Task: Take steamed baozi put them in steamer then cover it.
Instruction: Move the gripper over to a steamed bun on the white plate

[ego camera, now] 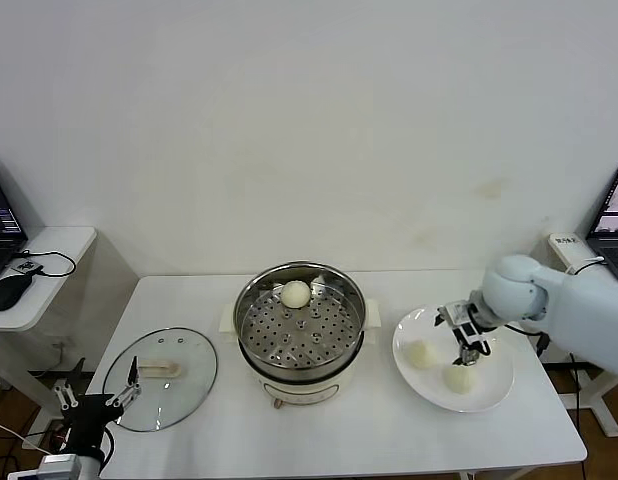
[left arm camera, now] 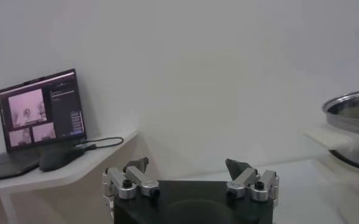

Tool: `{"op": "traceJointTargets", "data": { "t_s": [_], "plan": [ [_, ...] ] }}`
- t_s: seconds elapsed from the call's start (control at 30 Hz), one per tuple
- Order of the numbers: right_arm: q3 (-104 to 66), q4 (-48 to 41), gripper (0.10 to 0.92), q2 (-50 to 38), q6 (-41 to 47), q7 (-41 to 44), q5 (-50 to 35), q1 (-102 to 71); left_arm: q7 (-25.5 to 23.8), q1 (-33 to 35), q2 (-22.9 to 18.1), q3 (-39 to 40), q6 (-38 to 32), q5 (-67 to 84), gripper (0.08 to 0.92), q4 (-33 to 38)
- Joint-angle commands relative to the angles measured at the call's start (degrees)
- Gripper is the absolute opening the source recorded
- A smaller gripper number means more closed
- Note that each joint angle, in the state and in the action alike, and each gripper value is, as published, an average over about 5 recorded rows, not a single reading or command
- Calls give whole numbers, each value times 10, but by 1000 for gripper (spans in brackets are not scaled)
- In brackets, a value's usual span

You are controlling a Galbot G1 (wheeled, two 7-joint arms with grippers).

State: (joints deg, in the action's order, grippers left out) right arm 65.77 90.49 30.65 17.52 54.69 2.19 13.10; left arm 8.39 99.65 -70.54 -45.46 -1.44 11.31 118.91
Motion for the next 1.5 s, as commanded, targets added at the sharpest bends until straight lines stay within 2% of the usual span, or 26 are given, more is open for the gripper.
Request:
{"op": "traceJointTargets", "data": {
  "t_s": [0.03, 0.47, 0.9, 1.13, 1.37, 1.5],
  "plan": [
    [-71, -56, 823, 22, -11, -11, 28, -102, 0, 0, 0, -2, 0, -1, 823, -3],
    [-127, -110, 823, 79, -16, -32, 31, -160, 0, 1, 0, -7, 0, -2, 823, -4],
    [-150, -136, 819, 99, -13, -45, 46, -176, 0, -2, -3, -5, -2, -4, 823, -10],
    [-155, -140, 751, 106, -10, -43, 44, -175, 0, -3, -4, -4, -2, -5, 823, -10],
    [-149, -129, 644, 96, -8, -25, 37, -164, 0, -3, -3, -4, -2, -4, 823, -10],
    [-136, -107, 623, 76, -5, -8, 23, -131, 0, -4, -2, -4, -2, -4, 823, -10]
  ]
}}
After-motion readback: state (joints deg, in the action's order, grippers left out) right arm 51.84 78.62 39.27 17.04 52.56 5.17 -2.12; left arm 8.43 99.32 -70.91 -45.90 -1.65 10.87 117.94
